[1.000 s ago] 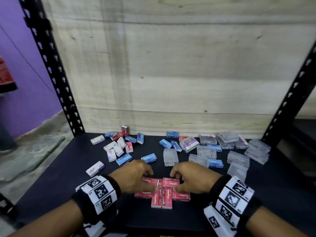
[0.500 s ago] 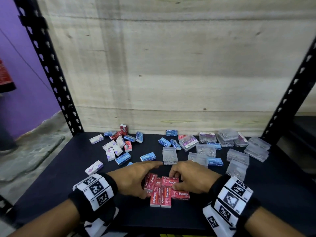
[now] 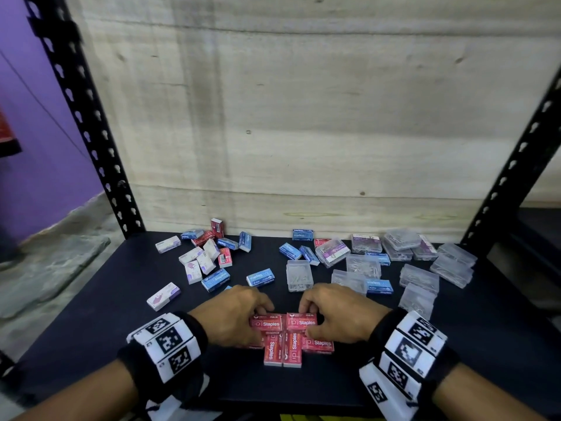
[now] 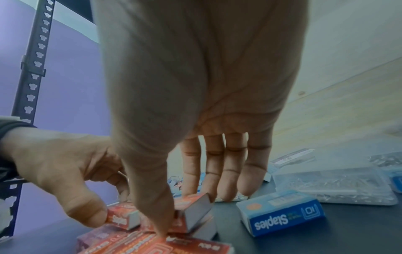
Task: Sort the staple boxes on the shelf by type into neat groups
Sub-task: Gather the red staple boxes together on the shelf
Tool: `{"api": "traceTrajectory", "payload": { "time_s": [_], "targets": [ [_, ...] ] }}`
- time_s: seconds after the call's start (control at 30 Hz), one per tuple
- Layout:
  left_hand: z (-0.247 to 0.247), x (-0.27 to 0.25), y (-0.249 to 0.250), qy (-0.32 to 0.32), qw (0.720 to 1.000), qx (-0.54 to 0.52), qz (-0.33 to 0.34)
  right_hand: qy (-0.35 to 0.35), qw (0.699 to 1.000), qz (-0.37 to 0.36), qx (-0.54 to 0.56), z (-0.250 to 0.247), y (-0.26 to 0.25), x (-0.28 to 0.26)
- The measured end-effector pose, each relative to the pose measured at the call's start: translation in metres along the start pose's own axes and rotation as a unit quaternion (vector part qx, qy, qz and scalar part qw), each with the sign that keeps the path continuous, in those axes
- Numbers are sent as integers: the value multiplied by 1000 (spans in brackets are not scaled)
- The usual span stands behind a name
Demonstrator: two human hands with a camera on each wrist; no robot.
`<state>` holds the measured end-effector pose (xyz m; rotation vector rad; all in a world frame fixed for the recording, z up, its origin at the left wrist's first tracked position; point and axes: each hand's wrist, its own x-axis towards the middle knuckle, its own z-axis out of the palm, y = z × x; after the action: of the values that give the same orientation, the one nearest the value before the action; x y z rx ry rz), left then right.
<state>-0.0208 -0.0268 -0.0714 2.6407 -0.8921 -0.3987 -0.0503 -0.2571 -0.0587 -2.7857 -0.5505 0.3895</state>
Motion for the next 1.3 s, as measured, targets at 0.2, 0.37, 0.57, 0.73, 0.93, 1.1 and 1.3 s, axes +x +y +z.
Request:
{"api": "traceTrajectory", "payload": {
  "time_s": [0.2, 0.37, 0.57, 0.73, 0.93, 1.1, 1.3],
  "targets": [
    [-2, -2, 0, -13, 1000, -23, 13, -18, 1000, 3, 13, 1, -1, -2],
    [1, 0, 3, -4, 1000, -22, 19, -21, 1000, 0, 9, 3, -2, 0],
    [1, 3, 5, -11, 999, -29, 14, -25, 1000, 0, 12, 4, -2, 2],
    [2, 4, 6, -13, 999, -33, 9, -28, 1000, -3, 10, 3, -4, 2],
    [2, 5, 2, -23, 999, -42, 2, -57, 998, 4, 13, 2, -1, 6],
    [-15, 8, -11, -17, 998, -48, -29, -85, 996, 12, 11, -14, 3, 17],
    [-52, 28, -53, 14, 996, -5, -83, -22, 999, 38, -7, -41, 13, 54]
  ]
}}
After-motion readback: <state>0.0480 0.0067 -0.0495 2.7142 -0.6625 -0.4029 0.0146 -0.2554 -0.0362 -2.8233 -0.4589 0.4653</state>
